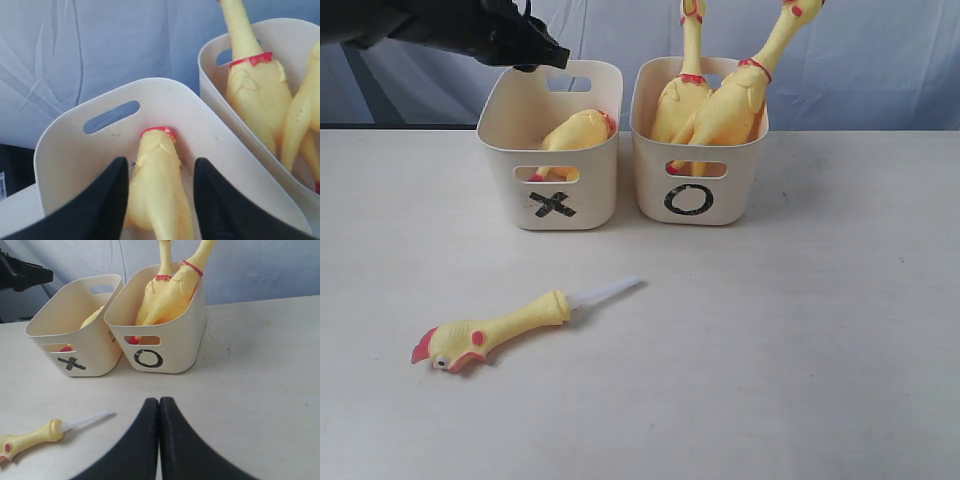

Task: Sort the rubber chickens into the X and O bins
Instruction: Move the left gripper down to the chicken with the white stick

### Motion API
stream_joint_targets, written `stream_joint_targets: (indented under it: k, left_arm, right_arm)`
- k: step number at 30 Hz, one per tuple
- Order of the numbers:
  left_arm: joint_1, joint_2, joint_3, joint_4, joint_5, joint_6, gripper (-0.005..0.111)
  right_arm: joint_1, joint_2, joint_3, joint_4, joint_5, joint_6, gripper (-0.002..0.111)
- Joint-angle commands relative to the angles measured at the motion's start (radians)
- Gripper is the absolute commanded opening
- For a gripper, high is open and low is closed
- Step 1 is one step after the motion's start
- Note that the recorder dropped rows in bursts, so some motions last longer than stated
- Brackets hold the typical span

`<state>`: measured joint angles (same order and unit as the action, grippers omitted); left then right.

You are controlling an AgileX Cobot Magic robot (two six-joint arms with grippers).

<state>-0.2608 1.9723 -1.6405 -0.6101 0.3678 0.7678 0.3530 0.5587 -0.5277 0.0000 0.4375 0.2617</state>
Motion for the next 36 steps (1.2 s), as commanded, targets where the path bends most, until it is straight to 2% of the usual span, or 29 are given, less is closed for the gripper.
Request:
stream_joint_targets:
  k: [1, 5, 18, 21, 28, 36]
  left_arm:
    - [0.001, -0.075, -0.004, 0.114, 0.174, 0.000, 0.029]
    - [0.001, -0.126, -0.004, 0.211, 0.315, -0.002, 0.016]
    - [-0.001, -0.263, -0.002, 0.226, 0.607, -0.052, 0.015]
    - [-0.001, -0.295, 0.034, 0.231, 0.664, -0.052, 0.015]
    - [-0.001, -0.385, 0.241, 0.289, 0.667, -0.052, 0.015]
    - [-0.001, -0.463, 0.476, 0.287, 0.582, -0.007, 0.015]
  right_arm:
    - [-0.001, -0.007, 0.005, -0.007, 0.003, -0.009, 0.000]
    - [-0.001, -0.007, 0.005, -0.007, 0.010, -0.050, 0.000]
    - [-0.001, -0.007, 0.005, -0.030, 0.070, -0.052, 0.000]
    - [-0.001, -0.007, 0.005, -0.035, 0.070, -0.052, 0.000]
    - [-0.001, -0.007, 0.005, -0.038, 0.072, -0.052, 0.000]
    - [-0.001, -0.007, 0.005, -0.038, 0.072, -0.052, 0.000]
